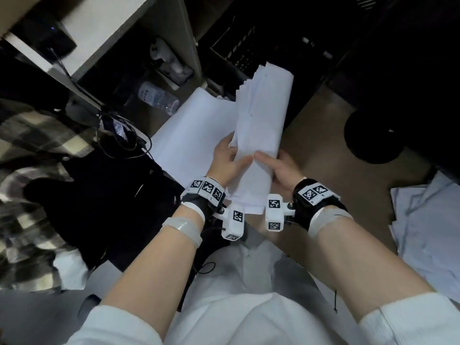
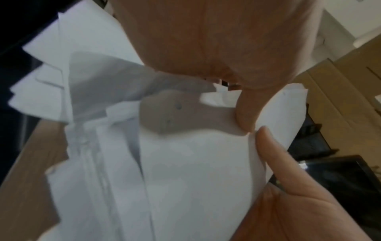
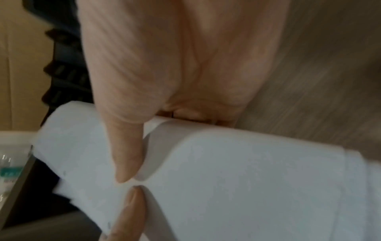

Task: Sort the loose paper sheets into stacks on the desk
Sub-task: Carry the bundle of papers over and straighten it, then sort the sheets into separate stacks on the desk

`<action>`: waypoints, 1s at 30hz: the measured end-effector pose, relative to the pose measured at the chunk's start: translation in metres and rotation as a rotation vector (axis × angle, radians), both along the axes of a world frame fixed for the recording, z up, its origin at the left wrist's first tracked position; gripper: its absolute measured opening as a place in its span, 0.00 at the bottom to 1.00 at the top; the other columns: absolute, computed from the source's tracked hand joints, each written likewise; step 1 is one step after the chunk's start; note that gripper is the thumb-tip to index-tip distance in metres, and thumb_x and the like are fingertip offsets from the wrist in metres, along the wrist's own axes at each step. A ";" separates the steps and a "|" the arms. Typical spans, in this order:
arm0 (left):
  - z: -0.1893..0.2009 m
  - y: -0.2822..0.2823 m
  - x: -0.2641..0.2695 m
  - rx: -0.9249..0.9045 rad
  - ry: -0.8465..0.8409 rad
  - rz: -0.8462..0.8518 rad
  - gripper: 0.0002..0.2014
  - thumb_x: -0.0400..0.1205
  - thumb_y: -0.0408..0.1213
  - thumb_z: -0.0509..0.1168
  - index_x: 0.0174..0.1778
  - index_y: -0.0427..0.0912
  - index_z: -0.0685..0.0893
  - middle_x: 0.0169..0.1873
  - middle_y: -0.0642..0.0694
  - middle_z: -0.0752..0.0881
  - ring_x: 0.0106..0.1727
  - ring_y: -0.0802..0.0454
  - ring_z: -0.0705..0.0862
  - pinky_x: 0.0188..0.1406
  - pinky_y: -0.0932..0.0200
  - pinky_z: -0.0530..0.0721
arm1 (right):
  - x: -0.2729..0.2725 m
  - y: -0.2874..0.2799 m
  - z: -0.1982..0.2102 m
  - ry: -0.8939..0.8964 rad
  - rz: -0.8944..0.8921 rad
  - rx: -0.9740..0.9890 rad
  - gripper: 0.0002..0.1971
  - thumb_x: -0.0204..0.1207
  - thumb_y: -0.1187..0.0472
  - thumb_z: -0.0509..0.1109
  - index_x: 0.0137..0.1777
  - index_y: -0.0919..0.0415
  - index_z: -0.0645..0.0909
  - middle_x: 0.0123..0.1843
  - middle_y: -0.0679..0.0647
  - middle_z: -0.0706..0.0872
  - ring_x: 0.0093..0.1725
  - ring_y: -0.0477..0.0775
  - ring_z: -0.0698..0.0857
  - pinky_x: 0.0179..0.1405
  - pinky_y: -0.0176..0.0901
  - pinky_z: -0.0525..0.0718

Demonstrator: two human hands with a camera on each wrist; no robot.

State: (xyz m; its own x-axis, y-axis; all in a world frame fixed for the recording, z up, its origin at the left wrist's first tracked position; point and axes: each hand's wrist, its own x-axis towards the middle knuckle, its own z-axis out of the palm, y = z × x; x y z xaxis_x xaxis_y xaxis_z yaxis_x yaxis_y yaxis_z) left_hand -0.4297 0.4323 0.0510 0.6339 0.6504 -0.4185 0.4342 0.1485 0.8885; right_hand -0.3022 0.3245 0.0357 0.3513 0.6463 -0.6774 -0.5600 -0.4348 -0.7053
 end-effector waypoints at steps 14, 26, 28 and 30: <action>-0.006 -0.167 0.108 -0.050 0.187 -0.069 0.19 0.87 0.50 0.62 0.51 0.38 0.90 0.48 0.41 0.91 0.52 0.43 0.89 0.59 0.50 0.86 | 0.079 -0.173 -0.010 -0.210 -0.109 -0.031 0.32 0.78 0.47 0.73 0.79 0.49 0.67 0.65 0.48 0.86 0.59 0.49 0.88 0.61 0.52 0.87; -0.046 -0.236 0.118 -0.183 0.324 -0.053 0.19 0.83 0.56 0.64 0.45 0.43 0.89 0.52 0.35 0.91 0.55 0.39 0.89 0.64 0.39 0.84 | 0.081 -0.259 -0.056 -0.206 -0.084 -0.141 0.24 0.85 0.66 0.63 0.81 0.61 0.68 0.71 0.58 0.81 0.67 0.58 0.82 0.59 0.39 0.83; -0.054 -0.237 0.119 -0.150 0.373 -0.103 0.15 0.84 0.53 0.64 0.43 0.46 0.88 0.48 0.38 0.91 0.52 0.41 0.89 0.62 0.45 0.85 | 0.077 -0.261 -0.061 -0.227 -0.039 -0.212 0.25 0.84 0.60 0.62 0.82 0.53 0.68 0.72 0.55 0.81 0.68 0.58 0.82 0.68 0.50 0.80; -0.063 -0.237 0.120 -0.085 0.412 -0.182 0.11 0.85 0.51 0.65 0.44 0.48 0.85 0.43 0.43 0.86 0.46 0.46 0.85 0.53 0.53 0.82 | 0.075 -0.263 -0.069 -0.276 -0.030 -0.269 0.27 0.79 0.45 0.61 0.78 0.47 0.71 0.70 0.52 0.83 0.66 0.57 0.83 0.69 0.54 0.80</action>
